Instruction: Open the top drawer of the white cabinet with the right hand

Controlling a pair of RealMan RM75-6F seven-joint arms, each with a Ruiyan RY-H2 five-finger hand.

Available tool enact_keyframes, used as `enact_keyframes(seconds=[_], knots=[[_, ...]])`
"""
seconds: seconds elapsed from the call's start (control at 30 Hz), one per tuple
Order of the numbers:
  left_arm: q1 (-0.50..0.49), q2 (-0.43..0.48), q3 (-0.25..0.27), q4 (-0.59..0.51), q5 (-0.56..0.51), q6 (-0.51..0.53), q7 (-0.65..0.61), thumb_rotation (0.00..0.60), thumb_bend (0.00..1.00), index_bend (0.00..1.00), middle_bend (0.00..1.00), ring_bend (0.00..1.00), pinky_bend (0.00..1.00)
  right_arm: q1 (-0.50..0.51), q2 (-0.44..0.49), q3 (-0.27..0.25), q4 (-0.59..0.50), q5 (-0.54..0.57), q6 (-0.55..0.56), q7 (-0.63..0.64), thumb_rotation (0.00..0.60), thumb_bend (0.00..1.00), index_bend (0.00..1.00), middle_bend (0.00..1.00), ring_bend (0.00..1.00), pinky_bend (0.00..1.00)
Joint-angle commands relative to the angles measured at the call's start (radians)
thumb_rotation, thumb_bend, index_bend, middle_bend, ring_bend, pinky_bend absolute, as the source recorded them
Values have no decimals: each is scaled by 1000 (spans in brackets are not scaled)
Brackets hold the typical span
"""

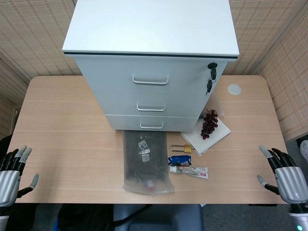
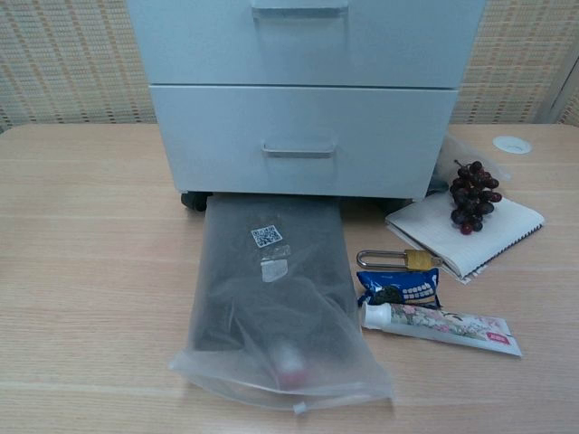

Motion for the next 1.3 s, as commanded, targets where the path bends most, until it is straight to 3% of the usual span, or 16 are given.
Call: enact_keyframes(seconds=[0.03,0.33,0.43,0.57,0.7,0.83,1.03,1.3], knots=[[-1,3,3,-3,1,-5,-7,600,376,0,0,0,72,1,-2,-1,1,0,-3,-1,600,195,108,228,150,202],[2,7,2,-2,6,3,-10,600,375,0,0,0,72,4,3,0,-11,-19,12,-11,600,195,117,257,179,228],[1,11,0,-3,8,5,-10,600,375,0,0,0,72,9,12,6,-17,-34,21,-34,600,196,124,283,225,280],[-1,18,-2,-6,14,7,-13,600,376,0,0,0,72,35,43,24,-50,-76,29,-98,600,198,160,381,388,451],[-4,24,-1,-12,23,8,-20,600,376,0,0,0,72,75,82,55,-98,-134,35,-183,600,203,235,538,578,703],[-4,29,1,-14,34,13,-35,600,376,0,0,0,72,130,128,93,-156,-183,13,-253,600,206,318,691,738,860],[-3,30,2,-13,38,16,-38,600,375,0,0,0,72,222,163,163,-247,-234,-45,-369,600,205,395,836,905,995],[-4,31,4,-14,39,12,-33,600,375,0,0,0,72,342,155,261,-316,-208,-158,-536,600,205,407,909,986,1000]])
